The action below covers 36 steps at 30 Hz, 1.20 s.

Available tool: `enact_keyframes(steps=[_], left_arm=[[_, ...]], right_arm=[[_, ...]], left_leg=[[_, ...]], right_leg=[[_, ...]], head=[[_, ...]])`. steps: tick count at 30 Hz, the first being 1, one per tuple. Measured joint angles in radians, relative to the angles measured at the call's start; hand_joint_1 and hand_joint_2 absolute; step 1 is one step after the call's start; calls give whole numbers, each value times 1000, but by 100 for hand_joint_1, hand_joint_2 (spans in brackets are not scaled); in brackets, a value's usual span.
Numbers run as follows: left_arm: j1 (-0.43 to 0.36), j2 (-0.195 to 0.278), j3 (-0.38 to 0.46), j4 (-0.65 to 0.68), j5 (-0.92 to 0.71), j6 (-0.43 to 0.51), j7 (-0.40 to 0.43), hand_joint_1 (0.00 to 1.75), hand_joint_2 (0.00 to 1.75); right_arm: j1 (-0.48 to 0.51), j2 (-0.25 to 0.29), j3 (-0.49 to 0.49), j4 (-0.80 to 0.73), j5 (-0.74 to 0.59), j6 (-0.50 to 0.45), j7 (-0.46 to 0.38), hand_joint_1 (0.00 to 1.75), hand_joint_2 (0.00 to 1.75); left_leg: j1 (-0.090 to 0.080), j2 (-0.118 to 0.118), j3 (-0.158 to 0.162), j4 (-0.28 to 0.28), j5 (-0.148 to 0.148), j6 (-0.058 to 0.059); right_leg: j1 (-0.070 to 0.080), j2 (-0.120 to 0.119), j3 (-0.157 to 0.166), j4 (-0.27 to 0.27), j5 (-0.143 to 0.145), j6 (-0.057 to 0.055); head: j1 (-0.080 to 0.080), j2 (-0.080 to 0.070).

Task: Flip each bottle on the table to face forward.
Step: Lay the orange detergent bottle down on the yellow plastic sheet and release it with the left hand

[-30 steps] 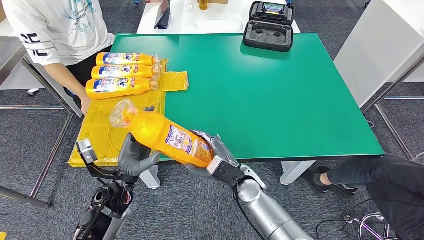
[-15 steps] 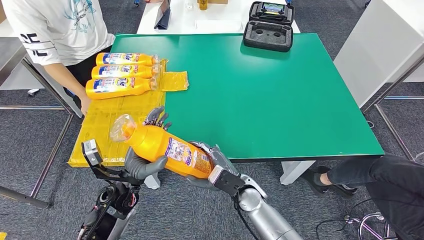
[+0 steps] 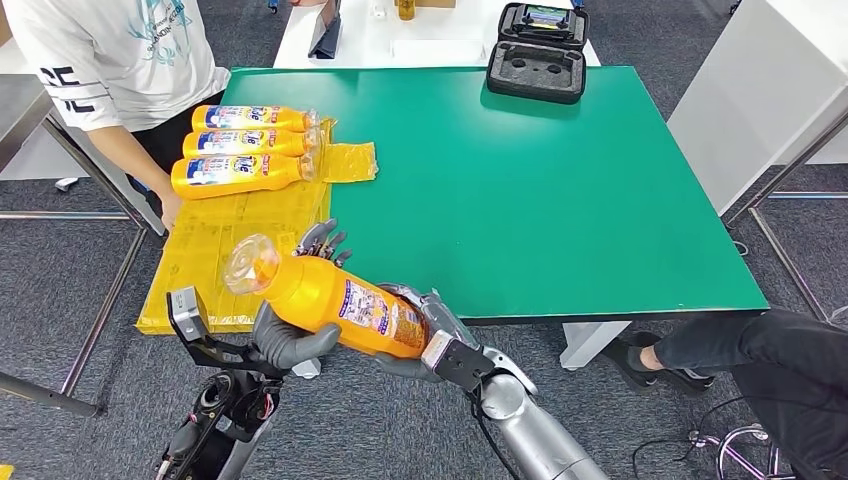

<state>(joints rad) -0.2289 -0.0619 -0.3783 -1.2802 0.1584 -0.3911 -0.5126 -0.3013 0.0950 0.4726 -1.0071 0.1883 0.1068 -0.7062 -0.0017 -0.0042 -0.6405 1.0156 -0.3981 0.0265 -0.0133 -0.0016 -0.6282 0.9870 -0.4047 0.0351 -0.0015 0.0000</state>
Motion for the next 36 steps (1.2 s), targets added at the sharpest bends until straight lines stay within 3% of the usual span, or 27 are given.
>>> enact_keyframes(steps=[2, 13, 14, 16, 17, 18, 20, 27, 36], left_arm=[[0, 0, 0, 0, 5, -15, -2, 175, 175], [1, 0, -1, 0, 6, -28, 1, 175, 175], [1, 0, -1, 0, 5, -28, 1, 175, 175], [0, 0, -1, 0, 5, -28, 1, 175, 175], [0, 0, -1, 0, 4, -28, 1, 175, 175], [-1, 0, -1, 0, 2, -28, 2, 175, 175], [-1, 0, -1, 0, -2, -28, 4, 175, 175], [1, -1, -1, 0, -6, -11, 10, 175, 175], [4, 0, 8, 8, -12, 42, 28, 175, 175]], right_arm=[[0, 0, 0, 0, 4, 2, -1, 174, 175], [0, 2, 1, 0, 10, 2, -1, 168, 175], [1, 2, 1, 0, 10, 1, -1, 144, 175], [2, 2, 1, 0, 10, 0, -1, 59, 175], [4, 2, 1, 0, 10, 0, -1, 18, 131], [6, 2, 1, 0, 10, -1, -1, 0, 87], [9, 3, 0, 1, 10, -10, 1, 0, 0], [19, 10, -25, -8, -11, -33, 3, 0, 0], [46, 9, -70, -110, -87, 6, 3, 0, 0]], left_leg=[[0, 0, 0, 0, 0, 0], [0, 0, 0, 0, 0, 0], [0, 0, 0, 0, 0, 0], [0, 0, 0, 0, 0, 0], [0, 0, 0, 0, 0, 0], [0, 0, 0, 0, 0, 0], [0, 0, 0, 0, 0, 0], [0, 0, 0, 0, 0, 0], [0, 0, 0, 0, 0, 0]], right_leg=[[0, 0, 0, 0, 0, 0], [0, 0, 0, 0, 0, 0], [0, 0, 0, 0, 0, 0], [0, 0, 0, 0, 0, 0], [0, 0, 0, 0, 0, 0], [0, 0, 0, 0, 0, 0], [0, 0, 0, 0, 0, 0], [0, 0, 0, 0, 0, 0], [0, 0, 0, 0, 0, 0]], head=[[0, 0], [0, 0], [0, 0], [0, 0], [0, 0], [0, 0], [0, 0], [0, 0], [0, 0]])
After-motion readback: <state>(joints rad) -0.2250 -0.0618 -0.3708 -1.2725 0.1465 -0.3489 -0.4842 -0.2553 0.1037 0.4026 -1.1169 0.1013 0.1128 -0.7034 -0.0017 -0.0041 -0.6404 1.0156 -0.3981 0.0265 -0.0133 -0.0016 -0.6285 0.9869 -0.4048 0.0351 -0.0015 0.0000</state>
